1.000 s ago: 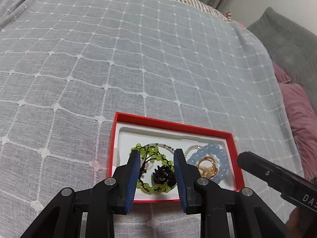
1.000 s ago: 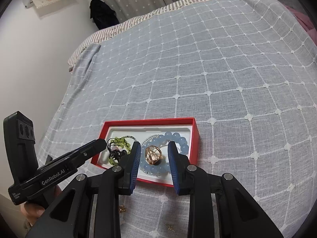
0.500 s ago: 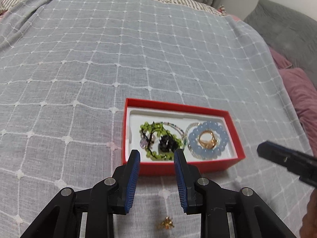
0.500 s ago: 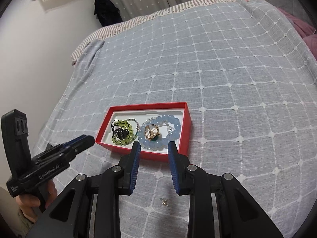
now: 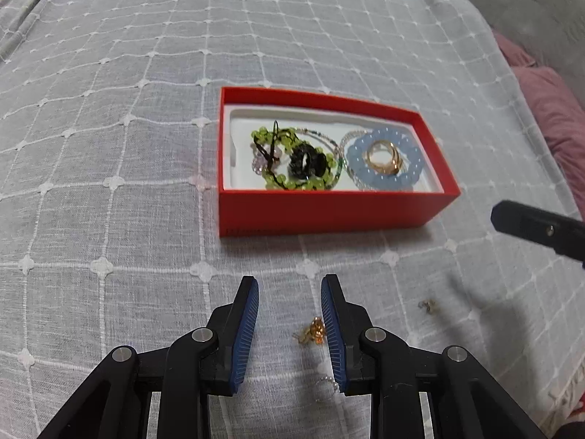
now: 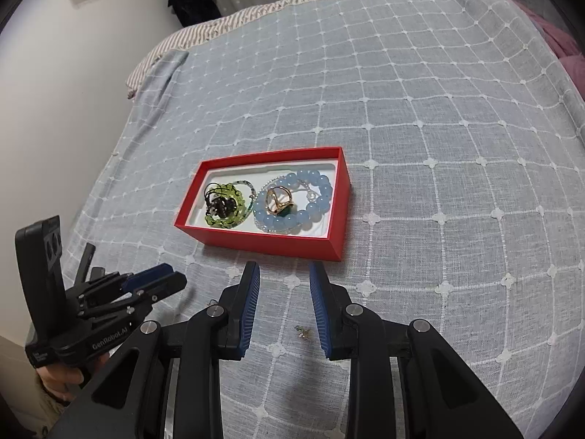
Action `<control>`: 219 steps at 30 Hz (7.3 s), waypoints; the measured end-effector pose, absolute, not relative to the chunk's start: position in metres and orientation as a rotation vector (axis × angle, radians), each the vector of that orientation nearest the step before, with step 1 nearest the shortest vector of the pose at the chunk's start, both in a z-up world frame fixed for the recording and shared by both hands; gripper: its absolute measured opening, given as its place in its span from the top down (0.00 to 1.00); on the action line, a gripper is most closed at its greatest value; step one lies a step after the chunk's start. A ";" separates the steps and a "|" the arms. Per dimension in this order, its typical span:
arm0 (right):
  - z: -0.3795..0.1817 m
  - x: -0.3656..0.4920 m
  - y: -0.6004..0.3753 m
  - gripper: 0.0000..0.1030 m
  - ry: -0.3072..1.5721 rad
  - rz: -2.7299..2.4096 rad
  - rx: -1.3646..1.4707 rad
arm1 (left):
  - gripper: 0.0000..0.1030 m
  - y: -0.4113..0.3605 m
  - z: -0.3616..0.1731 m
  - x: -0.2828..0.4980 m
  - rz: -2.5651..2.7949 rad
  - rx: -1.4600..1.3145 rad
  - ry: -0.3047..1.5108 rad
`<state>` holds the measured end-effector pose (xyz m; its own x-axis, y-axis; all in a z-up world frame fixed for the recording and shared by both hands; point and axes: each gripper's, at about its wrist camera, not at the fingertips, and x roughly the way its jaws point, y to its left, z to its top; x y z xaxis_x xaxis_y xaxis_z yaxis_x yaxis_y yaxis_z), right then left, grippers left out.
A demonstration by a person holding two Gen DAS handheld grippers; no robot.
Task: Organize jewelry
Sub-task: 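Grasp the small gold earring on the cover with the left tool, then grasp the silver hoop earring with the right tool while the left tool holds the gold earring, then carry both earrings over the red box and open both tools to drop them, then withdraw both open tools from the box toward the remaining earrings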
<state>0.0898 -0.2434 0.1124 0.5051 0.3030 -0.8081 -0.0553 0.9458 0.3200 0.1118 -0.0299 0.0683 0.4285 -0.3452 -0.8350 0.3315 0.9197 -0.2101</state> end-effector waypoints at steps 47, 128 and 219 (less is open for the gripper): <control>0.083 0.095 -0.234 0.71 1.123 0.223 0.296 | 1.00 -0.072 0.035 0.120 -0.399 0.108 1.126; 0.019 0.061 -0.084 0.70 1.129 0.533 -0.220 | 1.00 0.013 0.065 0.137 -0.321 -0.196 1.060; 0.081 0.146 -0.227 0.79 0.929 0.330 0.401 | 0.97 -0.052 0.083 0.177 -0.501 -0.224 0.973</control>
<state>0.1459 -0.2274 0.0811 0.5582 0.4403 -0.7032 -0.1017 0.8775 0.4687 0.1774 -0.0520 0.0827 0.4612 -0.5008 -0.7324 0.3048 0.8647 -0.3993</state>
